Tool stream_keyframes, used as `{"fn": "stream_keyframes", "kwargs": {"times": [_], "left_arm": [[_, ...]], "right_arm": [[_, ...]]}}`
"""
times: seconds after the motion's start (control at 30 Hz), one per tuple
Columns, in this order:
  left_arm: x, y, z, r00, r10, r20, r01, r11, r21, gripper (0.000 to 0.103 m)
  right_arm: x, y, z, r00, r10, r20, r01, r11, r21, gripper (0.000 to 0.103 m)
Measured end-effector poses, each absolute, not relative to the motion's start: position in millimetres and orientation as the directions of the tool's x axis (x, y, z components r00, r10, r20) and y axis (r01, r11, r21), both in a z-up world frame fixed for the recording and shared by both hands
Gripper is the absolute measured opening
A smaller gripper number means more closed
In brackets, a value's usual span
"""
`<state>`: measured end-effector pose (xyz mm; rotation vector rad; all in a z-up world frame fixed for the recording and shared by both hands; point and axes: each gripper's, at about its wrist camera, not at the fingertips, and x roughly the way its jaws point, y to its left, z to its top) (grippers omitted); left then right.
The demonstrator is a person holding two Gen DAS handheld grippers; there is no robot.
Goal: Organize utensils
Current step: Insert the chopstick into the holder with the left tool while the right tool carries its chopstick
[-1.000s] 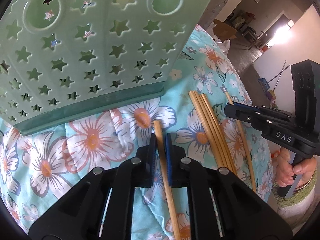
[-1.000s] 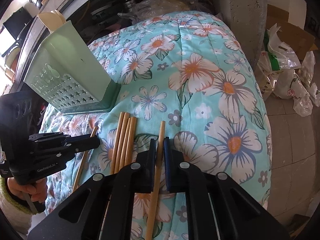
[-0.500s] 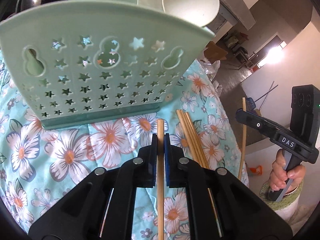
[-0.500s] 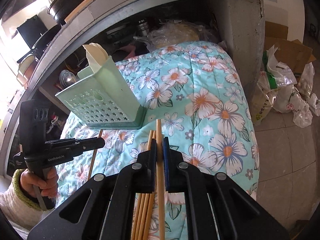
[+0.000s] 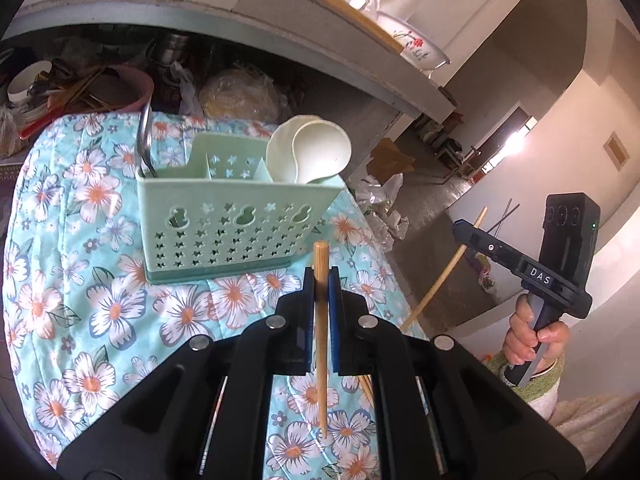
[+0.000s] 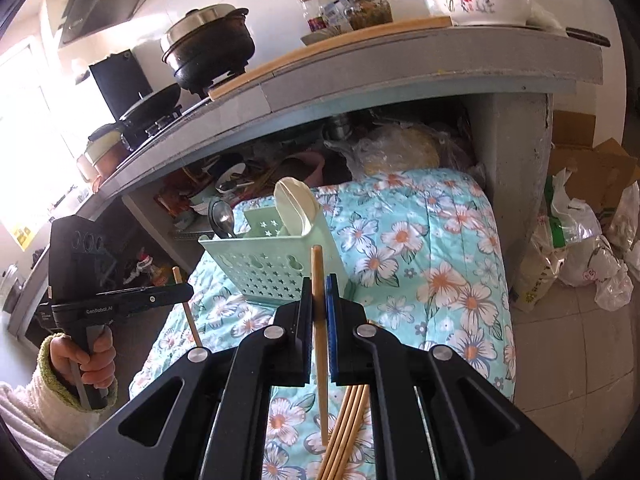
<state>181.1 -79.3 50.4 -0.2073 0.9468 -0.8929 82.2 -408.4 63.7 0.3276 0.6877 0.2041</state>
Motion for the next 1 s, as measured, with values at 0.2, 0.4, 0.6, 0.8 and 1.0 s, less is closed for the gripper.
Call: {"fn": "stream_keyframes", "kwargs": {"times": [0.2, 0.4, 0.6, 0.8, 1.0], "left_arm": [[175, -62, 110, 0.360, -0.773, -0.523, 0.624, 0.616, -0.481, 0.006], [196, -42, 174, 0.526, -0.770, -0.360, 0.637, 0.638, -0.432, 0.006], [234, -41, 197, 0.675, -0.683, -0.281, 0.554, 0.720, -0.417, 0.006], [264, -54, 180, 0.775, -0.567, -0.279, 0.467, 0.811, -0.352, 0.006], [281, -66, 136, 0.763, -0.568, -0.309, 0.465, 0.814, -0.347, 0.006]], "right_arm": [[75, -406, 91, 0.794, 0.308, -0.524, -0.119, 0.924, 0.363, 0.006], [67, -403, 106, 0.815, 0.324, -0.481, -0.148, 0.918, 0.367, 0.006], [67, -403, 100, 0.802, 0.328, -0.499, -0.140, 0.916, 0.377, 0.006], [74, -401, 88, 0.779, 0.336, -0.530, -0.136, 0.915, 0.380, 0.006], [81, -397, 81, 0.763, 0.346, -0.547, -0.140, 0.913, 0.382, 0.006]]}}
